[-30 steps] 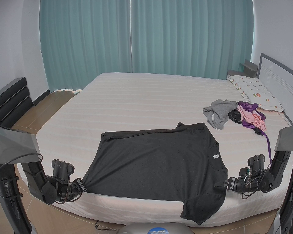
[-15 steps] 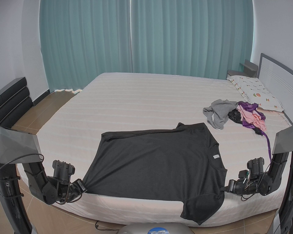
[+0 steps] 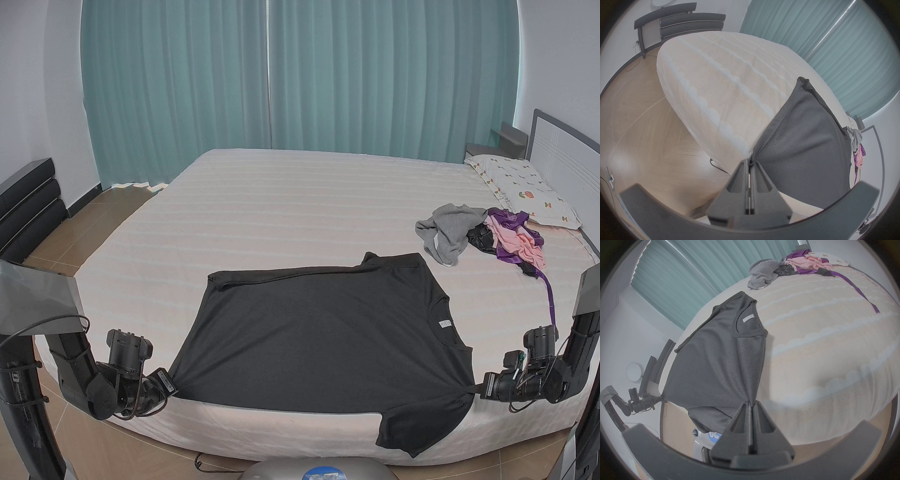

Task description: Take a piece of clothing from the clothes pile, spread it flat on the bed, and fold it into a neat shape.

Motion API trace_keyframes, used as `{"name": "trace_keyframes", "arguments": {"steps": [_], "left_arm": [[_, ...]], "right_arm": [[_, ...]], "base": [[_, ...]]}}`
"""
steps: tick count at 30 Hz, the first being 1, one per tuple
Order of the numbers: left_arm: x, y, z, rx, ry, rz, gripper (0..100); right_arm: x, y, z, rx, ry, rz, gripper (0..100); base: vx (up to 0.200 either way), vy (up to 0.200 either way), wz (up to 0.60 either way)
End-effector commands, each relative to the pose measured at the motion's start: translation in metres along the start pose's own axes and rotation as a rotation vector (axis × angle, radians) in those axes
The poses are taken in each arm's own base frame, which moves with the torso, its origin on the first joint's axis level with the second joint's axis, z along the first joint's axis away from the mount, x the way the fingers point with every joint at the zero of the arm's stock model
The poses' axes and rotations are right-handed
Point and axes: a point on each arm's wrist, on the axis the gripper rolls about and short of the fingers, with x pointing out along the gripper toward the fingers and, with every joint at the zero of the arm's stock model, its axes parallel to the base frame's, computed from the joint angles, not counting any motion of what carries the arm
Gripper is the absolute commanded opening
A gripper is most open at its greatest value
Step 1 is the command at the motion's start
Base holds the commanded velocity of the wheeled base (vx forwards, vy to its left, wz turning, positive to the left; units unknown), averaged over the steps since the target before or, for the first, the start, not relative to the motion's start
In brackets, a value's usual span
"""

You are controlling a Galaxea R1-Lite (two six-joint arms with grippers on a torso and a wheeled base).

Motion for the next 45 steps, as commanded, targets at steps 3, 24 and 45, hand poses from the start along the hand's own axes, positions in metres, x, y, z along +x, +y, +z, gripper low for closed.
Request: {"name": "trace_keyframes", "arguments": {"steps": [3,24,45], "left_arm": [[0.004,0.001,-0.002,0.003,0.008,0.007,0],[-0.014,-0.004,0.012,-0.027,-0.005,-0.096,100],[-0.029,0.001,0.040,-0.122,-0.044,-0.192,100]], "right_arm": [[-0.005,-0.007,0.000,0.009,-0.011,-0.019,0],[-0.011,0.007,0.016,0.078,-0.087,0.031,100],[-0.022,0.019,0.052,0.248,-0.242,0.103,100]], "base": [[0.000,0.000,0.00],[0.000,0.000,0.00],[0.000,0.000,0.00]]}}
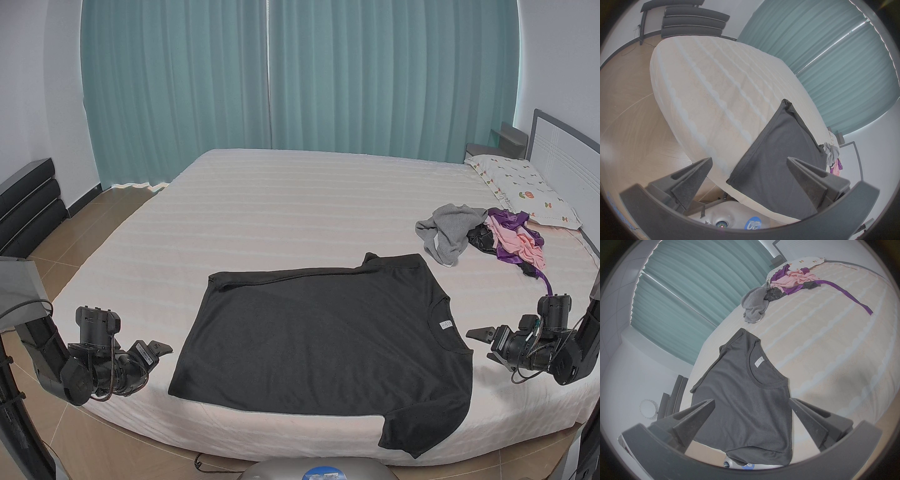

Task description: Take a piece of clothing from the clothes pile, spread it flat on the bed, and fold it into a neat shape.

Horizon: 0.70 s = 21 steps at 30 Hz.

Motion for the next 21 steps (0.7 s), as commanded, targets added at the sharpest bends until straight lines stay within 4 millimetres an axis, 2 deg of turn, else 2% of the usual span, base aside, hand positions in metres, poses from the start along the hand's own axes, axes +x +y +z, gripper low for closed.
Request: {"name": "trace_keyframes", "arguments": {"steps": [1,5,20,21], "left_arm": [[-0.0010,-0.0006,0.0034,-0.015,-0.013,-0.006,100],[-0.0020,-0.0028,0.0053,-0.041,-0.022,-0.016,100],[-0.0012,-0.0022,0.0079,-0.051,-0.010,-0.034,100],[-0.0012,-0.0022,0.0079,-0.051,-0.010,-0.034,100]], "right_arm": [[-0.0007,0.0016,0.0017,-0.003,-0.008,0.006,100],[-0.0007,0.0017,0.0011,-0.004,-0.006,0.006,100],[-0.0005,0.0014,0.0008,-0.003,-0.004,0.004,100],[-0.0005,0.0014,0.0008,-0.003,-0.004,0.004,100]], "base": [[0.000,0.000,0.00],[0.000,0.000,0.00],[0.000,0.200,0.00],[0.000,0.000,0.00]]}}
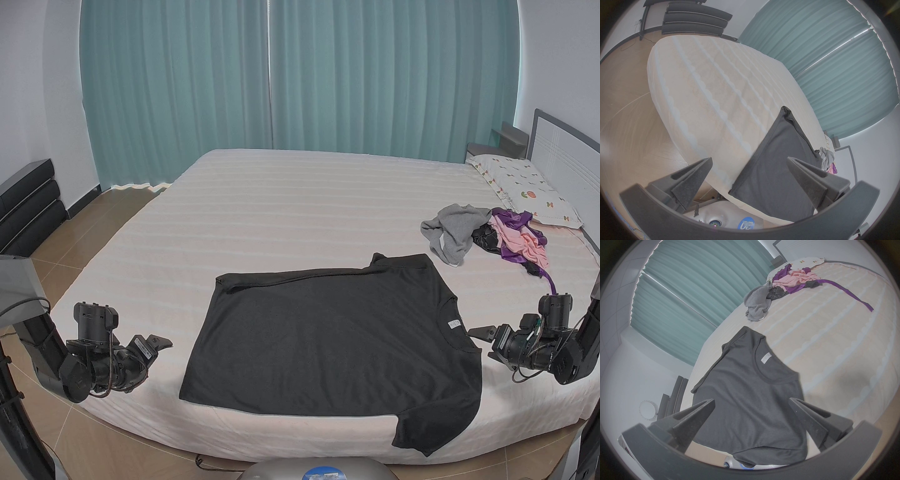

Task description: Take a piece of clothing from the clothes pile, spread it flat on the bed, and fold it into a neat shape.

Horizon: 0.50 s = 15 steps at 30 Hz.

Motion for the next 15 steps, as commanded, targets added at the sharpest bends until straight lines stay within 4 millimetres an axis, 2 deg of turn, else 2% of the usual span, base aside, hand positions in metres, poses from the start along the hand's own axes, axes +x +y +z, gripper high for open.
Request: {"name": "trace_keyframes", "arguments": {"steps": [1,8,15], "left_arm": [[-0.003,-0.001,0.001,-0.006,-0.007,-0.008,100],[-0.011,-0.010,0.002,-0.042,-0.022,-0.049,100],[-0.011,-0.013,-0.002,-0.032,-0.010,-0.056,100]], "right_arm": [[0.000,0.000,0.000,0.001,0.002,0.000,100],[0.000,0.000,0.000,-0.001,0.000,0.001,100],[0.000,0.000,0.000,-0.001,0.001,0.000,100]], "base": [[0.000,0.000,0.00],[0.000,0.000,0.00],[0.200,0.000,0.00]]}}
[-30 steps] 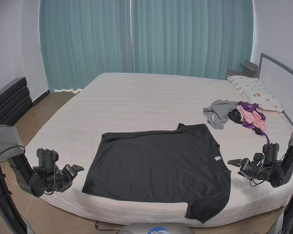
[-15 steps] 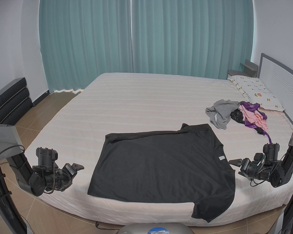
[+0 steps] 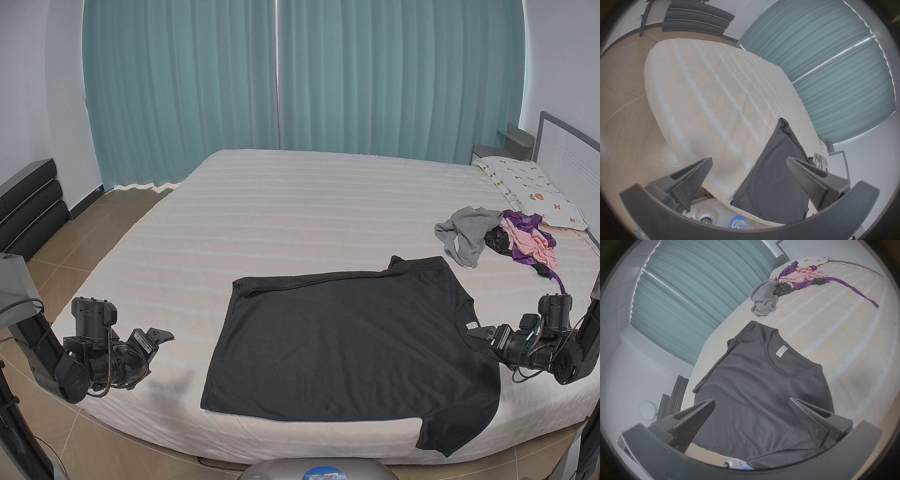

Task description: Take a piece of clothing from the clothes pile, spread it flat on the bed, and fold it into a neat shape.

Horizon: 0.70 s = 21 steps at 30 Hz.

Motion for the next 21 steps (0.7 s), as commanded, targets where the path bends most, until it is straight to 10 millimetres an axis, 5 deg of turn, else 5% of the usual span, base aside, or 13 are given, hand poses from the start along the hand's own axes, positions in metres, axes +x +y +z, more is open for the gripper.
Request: {"name": "trace_keyframes", "arguments": {"steps": [1,13,21], "left_arm": [[-0.001,-0.002,-0.002,0.005,0.003,-0.009,100],[0.001,-0.008,-0.007,-0.008,0.021,-0.024,100],[0.029,-0.054,-0.009,0.038,0.041,-0.120,100]], "right_arm": [[0.000,0.000,0.000,0.000,0.001,0.000,100],[0.001,0.001,-0.002,-0.004,0.010,0.003,100],[0.002,0.001,-0.002,-0.003,0.012,0.002,100]], "base": [[0.200,0.000,0.00],[0.017,0.000,0.00],[0.000,0.000,0.00]]}}
